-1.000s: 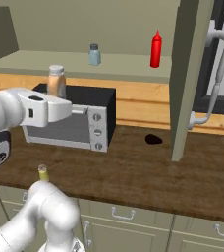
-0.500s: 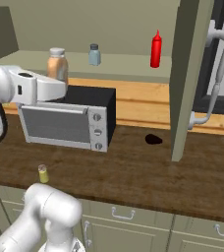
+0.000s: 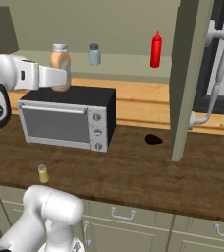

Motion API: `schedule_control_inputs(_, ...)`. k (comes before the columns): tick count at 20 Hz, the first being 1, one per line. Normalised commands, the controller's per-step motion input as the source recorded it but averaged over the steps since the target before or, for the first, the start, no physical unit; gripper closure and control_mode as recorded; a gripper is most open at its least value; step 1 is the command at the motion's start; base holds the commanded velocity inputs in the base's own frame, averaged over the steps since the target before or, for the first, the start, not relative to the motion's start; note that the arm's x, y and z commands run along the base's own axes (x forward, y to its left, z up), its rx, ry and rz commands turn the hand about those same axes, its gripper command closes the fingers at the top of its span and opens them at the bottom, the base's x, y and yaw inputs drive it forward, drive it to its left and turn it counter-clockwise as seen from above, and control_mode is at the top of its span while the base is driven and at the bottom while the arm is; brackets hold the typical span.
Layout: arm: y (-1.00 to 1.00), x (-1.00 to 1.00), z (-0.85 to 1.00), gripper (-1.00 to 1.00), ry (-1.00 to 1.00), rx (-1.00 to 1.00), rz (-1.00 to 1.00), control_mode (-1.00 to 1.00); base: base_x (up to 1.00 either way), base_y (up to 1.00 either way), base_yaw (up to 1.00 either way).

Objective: Put the shaker and condiment bottle from the counter next to their counterparts in the cabinet.

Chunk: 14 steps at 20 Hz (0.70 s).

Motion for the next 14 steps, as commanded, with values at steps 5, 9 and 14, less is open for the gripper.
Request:
schedule_control_inputs(5,-0.03,0.29,0.02,1.0,0.0,-0.02,-0.05,-1.0,0.0,0.0,0.0)
schedule_control_inputs(9,-0.07,0.42,0.02,1.0,0.0,0.0,-0.02,-1.0,0.0,0.0,0.0)
schedule_control_inputs(14,-0.18,0.39,0.0,1.0,-0.04,0.0,0.0,-1.0,0.0,0.0,0.0)
